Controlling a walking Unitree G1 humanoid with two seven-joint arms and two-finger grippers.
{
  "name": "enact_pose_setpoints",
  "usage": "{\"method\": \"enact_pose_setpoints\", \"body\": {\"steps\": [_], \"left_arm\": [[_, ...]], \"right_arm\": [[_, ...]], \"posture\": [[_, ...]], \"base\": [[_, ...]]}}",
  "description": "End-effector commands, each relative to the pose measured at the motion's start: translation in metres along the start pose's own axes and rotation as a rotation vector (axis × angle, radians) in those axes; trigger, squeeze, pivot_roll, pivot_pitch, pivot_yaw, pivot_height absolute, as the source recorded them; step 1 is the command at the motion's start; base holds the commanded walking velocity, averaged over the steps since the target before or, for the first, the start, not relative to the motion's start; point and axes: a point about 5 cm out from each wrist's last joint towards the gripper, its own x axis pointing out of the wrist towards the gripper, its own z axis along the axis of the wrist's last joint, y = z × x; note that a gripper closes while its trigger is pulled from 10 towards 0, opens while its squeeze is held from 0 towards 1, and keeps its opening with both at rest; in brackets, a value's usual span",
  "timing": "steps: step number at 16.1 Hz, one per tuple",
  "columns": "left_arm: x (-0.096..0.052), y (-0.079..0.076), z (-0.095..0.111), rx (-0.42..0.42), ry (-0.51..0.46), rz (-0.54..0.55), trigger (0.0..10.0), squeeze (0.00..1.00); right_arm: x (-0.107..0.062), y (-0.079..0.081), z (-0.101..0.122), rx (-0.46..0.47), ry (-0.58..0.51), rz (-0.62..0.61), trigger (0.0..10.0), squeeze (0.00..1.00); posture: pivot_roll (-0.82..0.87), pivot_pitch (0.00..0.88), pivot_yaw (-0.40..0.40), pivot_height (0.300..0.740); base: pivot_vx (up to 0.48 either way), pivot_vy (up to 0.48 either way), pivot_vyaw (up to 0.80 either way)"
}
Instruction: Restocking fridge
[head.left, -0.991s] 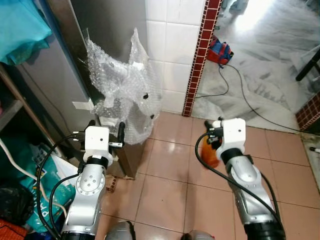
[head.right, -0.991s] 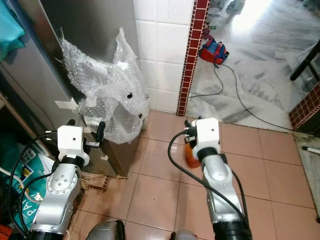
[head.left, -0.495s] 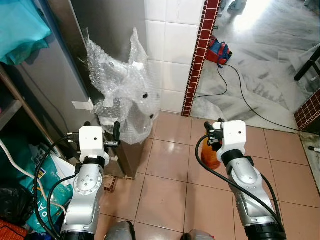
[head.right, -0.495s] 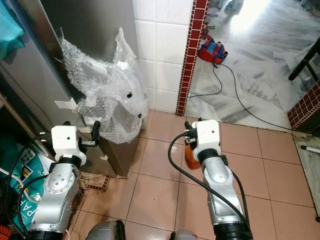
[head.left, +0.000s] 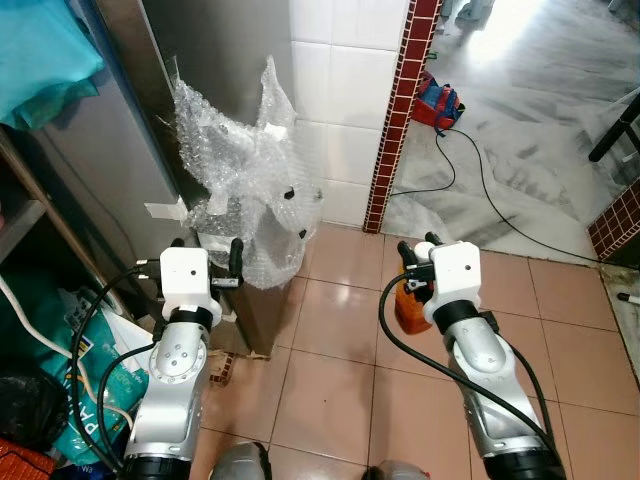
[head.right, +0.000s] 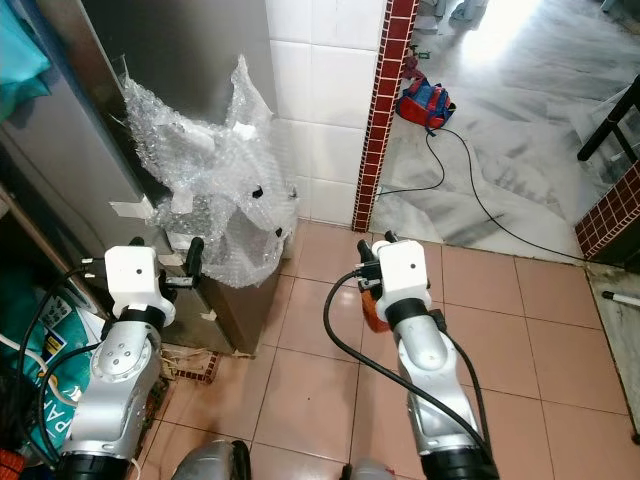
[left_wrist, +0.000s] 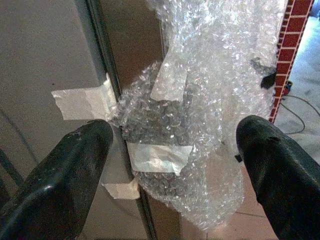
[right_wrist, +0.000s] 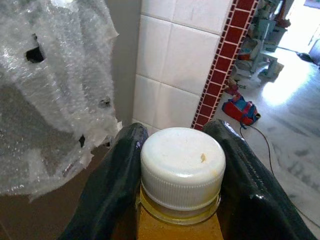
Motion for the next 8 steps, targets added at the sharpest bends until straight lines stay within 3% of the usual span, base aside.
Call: {"method": "enact_pose_setpoints", "body": {"steps": [1, 8], "left_arm": [[-0.0016, 0.0036, -0.0035, 0.014, 0.013, 0.007, 10.0, 0.00], [-0.0004, 0.0019, -0.0041, 0.046, 0.015, 0.007, 10.0, 0.00]], "right_arm": [[0.0013, 0.0006, 0.0089, -0.010, -0.046, 0.005, 10.0, 0.00], [0.0032, -0.0007, 0.0072, -0.009, -0.046, 0.005, 10.0, 0.00]], "posture": [[-0.03, 0.028, 0.019, 0.740], [-0.03, 0.026, 0.015, 0.740]], "base": [[0.000, 0.000, 0.80], [0.000, 0.000, 0.80]]}}
